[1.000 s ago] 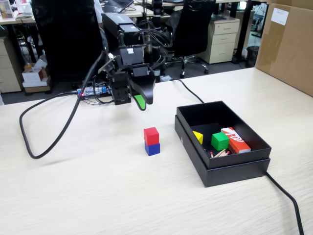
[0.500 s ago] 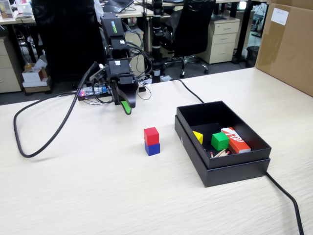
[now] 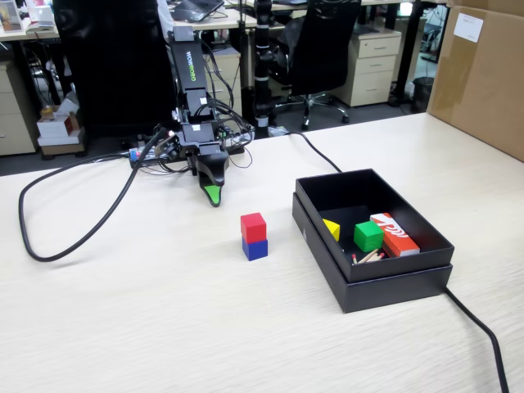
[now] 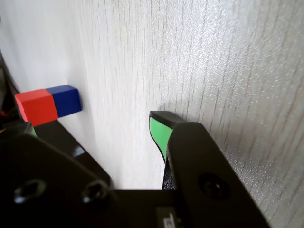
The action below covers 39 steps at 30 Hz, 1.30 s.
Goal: Put the red cube on top of the blue cube
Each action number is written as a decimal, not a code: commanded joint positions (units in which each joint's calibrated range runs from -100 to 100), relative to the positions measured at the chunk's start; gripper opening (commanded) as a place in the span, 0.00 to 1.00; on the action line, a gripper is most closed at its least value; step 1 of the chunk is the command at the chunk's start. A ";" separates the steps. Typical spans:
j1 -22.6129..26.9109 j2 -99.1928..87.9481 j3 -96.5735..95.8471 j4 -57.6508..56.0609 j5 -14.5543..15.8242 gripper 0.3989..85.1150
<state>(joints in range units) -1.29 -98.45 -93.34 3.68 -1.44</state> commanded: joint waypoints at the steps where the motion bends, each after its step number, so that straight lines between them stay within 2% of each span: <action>1: 0.05 -0.41 0.41 2.15 0.68 0.55; 10: 0.68 -0.06 -3.40 5.52 0.49 0.56; 39: 0.93 0.51 -4.22 1.81 0.59 0.57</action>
<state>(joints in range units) -0.37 -98.45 -96.81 6.70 -0.90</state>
